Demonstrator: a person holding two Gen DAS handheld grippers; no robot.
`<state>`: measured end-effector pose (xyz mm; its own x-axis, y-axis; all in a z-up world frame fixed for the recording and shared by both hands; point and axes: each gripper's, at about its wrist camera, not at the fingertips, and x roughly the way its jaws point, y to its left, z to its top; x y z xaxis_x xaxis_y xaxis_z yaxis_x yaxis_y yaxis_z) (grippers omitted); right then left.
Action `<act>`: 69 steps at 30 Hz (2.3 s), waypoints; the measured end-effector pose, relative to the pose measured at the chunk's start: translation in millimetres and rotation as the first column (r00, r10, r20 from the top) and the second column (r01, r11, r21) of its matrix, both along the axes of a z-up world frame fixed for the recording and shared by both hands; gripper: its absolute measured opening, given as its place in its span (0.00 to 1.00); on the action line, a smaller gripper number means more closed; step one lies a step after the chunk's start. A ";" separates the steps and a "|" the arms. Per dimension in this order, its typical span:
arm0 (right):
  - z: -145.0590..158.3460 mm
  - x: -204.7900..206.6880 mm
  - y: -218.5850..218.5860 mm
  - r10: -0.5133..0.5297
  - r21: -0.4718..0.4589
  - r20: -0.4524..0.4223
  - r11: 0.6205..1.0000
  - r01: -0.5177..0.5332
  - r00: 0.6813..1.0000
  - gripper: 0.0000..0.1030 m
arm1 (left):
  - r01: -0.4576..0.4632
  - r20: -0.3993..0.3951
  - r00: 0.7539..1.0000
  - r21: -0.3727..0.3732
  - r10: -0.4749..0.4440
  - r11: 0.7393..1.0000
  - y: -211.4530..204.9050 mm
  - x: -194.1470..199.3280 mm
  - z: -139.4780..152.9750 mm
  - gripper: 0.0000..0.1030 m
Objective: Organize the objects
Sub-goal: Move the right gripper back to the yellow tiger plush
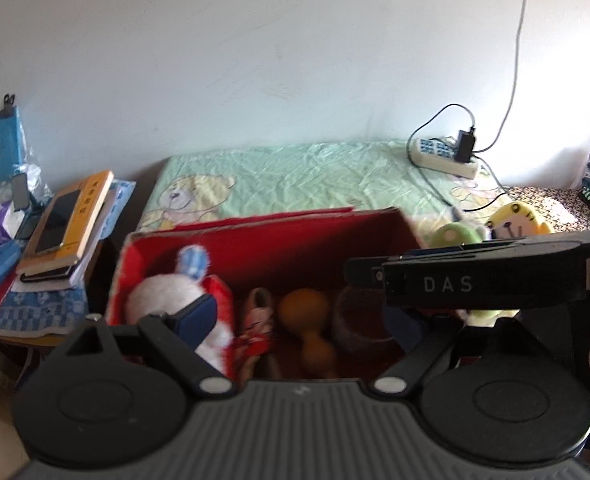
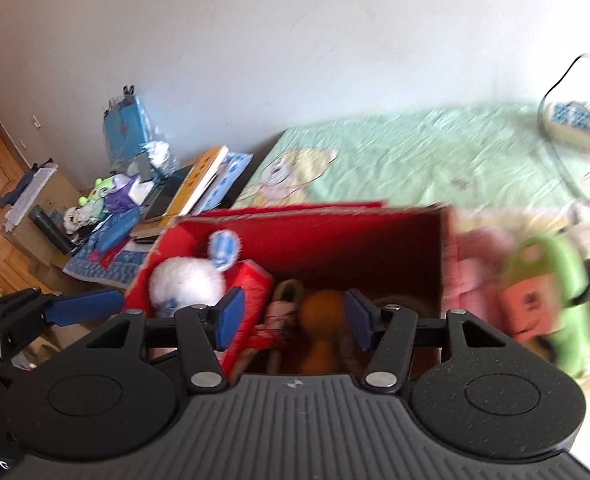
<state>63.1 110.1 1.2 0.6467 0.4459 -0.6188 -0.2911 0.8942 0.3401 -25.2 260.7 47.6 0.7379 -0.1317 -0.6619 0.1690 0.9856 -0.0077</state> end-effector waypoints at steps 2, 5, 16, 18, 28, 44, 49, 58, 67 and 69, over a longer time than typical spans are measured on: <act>3.1 -3.9 -19.0 -0.016 -0.008 0.008 1.000 0.016 1.000 0.58 | 0.016 0.012 1.000 0.004 -0.016 1.000 -21.2 -1.4 1.9 0.87; 6.3 -10.1 -47.4 -0.053 -0.034 0.026 0.998 0.054 0.998 0.58 | 0.046 0.024 0.999 0.006 -0.047 0.999 -52.2 -0.4 3.2 0.87; 3.3 -26.6 -159.4 -0.227 -0.096 0.026 0.969 0.228 0.974 0.58 | 0.177 0.036 0.983 0.027 -0.178 0.984 -170.6 6.1 -3.0 0.91; 0.6 -29.7 -176.0 -0.253 -0.099 0.023 0.962 0.254 0.967 0.58 | 0.192 0.035 0.981 0.041 -0.193 0.981 -190.0 7.2 -5.8 0.92; -14.5 -40.5 -237.5 -0.343 -0.109 -0.001 0.934 0.341 0.939 0.58 | 0.192 -0.018 0.981 0.077 -0.192 0.978 -248.1 24.4 -23.8 0.94; -31.9 -21.7 -275.0 -0.407 -0.071 -0.074 0.913 0.403 0.910 0.57 | 0.162 -0.092 0.985 0.179 -0.147 0.970 -292.5 62.7 -50.4 0.95; -37.8 -16.1 -283.4 -0.423 -0.033 -0.100 0.906 0.422 0.900 0.57 | 0.180 -0.131 0.979 0.183 -0.158 0.966 -299.8 75.7 -60.6 0.95; -46.1 -9.1 -293.7 -0.437 0.022 -0.128 0.896 0.443 0.890 0.57 | 0.207 -0.171 0.969 0.179 -0.177 0.962 -310.0 90.9 -73.2 0.95; -50.6 -1.7 -298.9 -0.418 0.132 -0.165 0.888 0.440 0.893 0.56 | 0.227 -0.181 0.964 0.171 -0.196 0.959 -312.9 98.8 -78.4 0.95; -51.5 0.4 -298.4 -0.407 0.150 -0.168 0.890 0.431 0.898 0.56 | 0.234 -0.184 0.962 0.166 -0.203 0.958 -313.8 100.1 -80.1 0.95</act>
